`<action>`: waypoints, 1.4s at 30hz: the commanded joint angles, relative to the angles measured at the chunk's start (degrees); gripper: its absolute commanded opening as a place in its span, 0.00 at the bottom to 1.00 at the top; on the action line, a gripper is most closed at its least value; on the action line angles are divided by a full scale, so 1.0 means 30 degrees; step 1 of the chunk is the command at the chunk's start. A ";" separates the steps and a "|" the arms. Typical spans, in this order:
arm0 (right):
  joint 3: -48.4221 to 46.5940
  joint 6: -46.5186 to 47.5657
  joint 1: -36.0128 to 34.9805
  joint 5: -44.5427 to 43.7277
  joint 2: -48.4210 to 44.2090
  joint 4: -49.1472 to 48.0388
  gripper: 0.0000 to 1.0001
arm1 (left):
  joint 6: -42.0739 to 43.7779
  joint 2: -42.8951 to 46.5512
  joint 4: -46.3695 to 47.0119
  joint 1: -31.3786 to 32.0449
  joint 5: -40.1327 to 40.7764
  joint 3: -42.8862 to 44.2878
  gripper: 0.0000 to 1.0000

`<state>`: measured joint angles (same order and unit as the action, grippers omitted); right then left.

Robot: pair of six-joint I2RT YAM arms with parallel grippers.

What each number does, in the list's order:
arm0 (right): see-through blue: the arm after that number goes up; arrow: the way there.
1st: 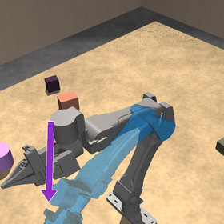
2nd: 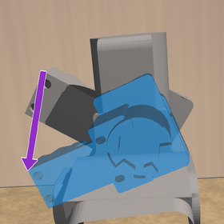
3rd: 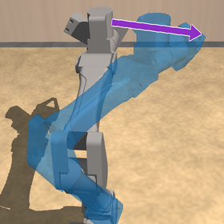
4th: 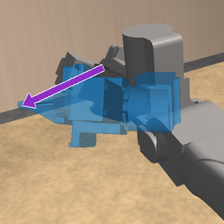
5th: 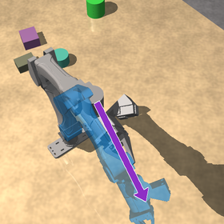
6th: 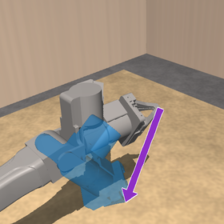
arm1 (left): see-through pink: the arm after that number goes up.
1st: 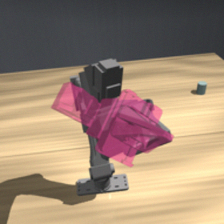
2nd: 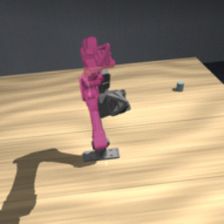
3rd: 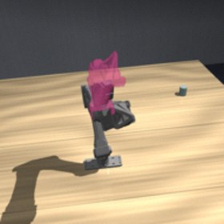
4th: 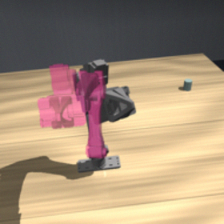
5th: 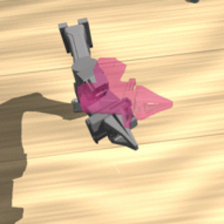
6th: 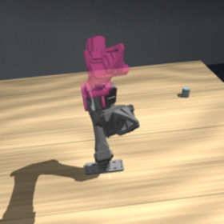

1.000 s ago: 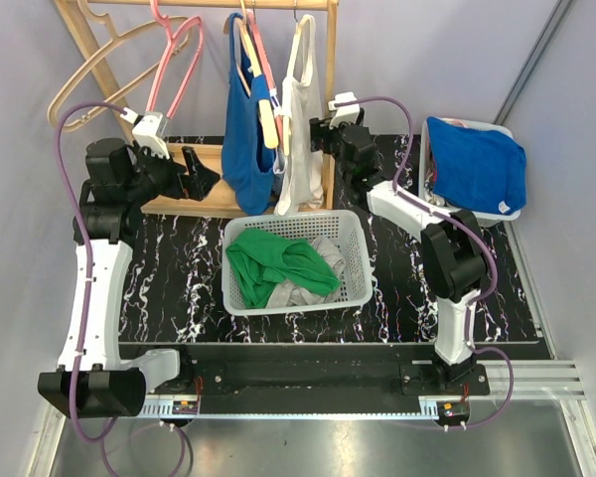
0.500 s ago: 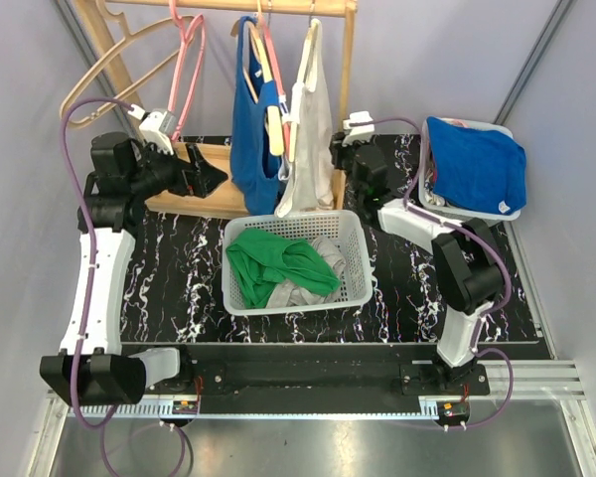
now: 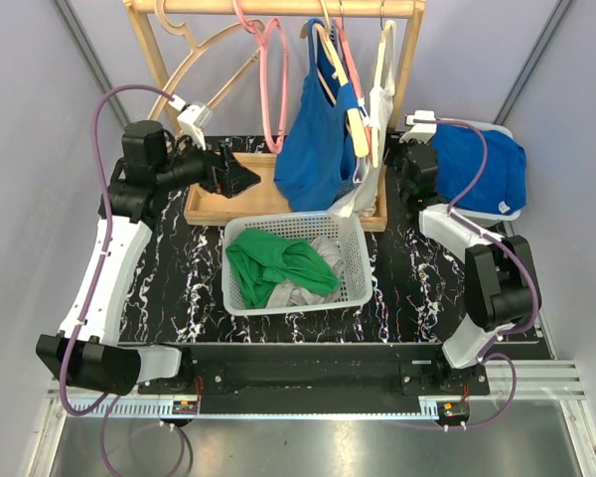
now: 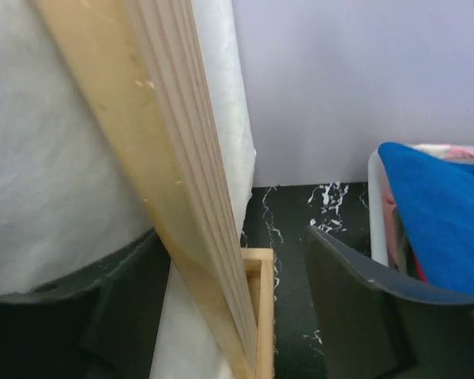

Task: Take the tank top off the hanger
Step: Move the clothesline to the center of the board, then pick up the hanger from the clothesline.

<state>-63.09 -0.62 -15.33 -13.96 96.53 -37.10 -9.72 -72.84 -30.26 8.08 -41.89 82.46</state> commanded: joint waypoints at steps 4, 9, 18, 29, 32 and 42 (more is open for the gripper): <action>0.1370 -0.1024 -0.0075 -0.0883 -0.3754 -0.0407 0.94 | 0.0309 -0.0389 0.0186 0.1468 -0.0830 0.3186 0.93; 0.2396 -0.0525 -0.0075 -0.1355 -0.7708 0.0879 0.98 | 0.1098 0.0224 -0.0779 0.1468 -0.0423 0.3920 0.91; -0.3126 -0.0415 -0.1330 0.0929 -1.1172 0.7649 0.84 | 0.1074 0.0755 -0.1399 0.0297 -0.1241 0.4859 0.89; -1.1686 0.3547 -0.6959 0.0668 -0.6753 1.1427 1.00 | 0.2737 0.0695 -0.0899 0.4274 1.1492 0.3075 0.55; -1.3793 0.3692 -0.7310 0.0726 -0.5435 1.3212 1.00 | 0.3092 0.0404 -0.0754 0.6327 1.3902 0.1844 0.51; -1.7141 0.3843 -0.8571 -0.0739 -0.3116 1.5995 1.00 | 0.6053 -0.1121 -0.1659 1.2309 1.4935 0.2744 0.22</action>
<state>-108.64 10.94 -40.51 -13.52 86.28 7.20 5.67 -76.36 -35.59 43.20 1.52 84.42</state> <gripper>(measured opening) 0.994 0.237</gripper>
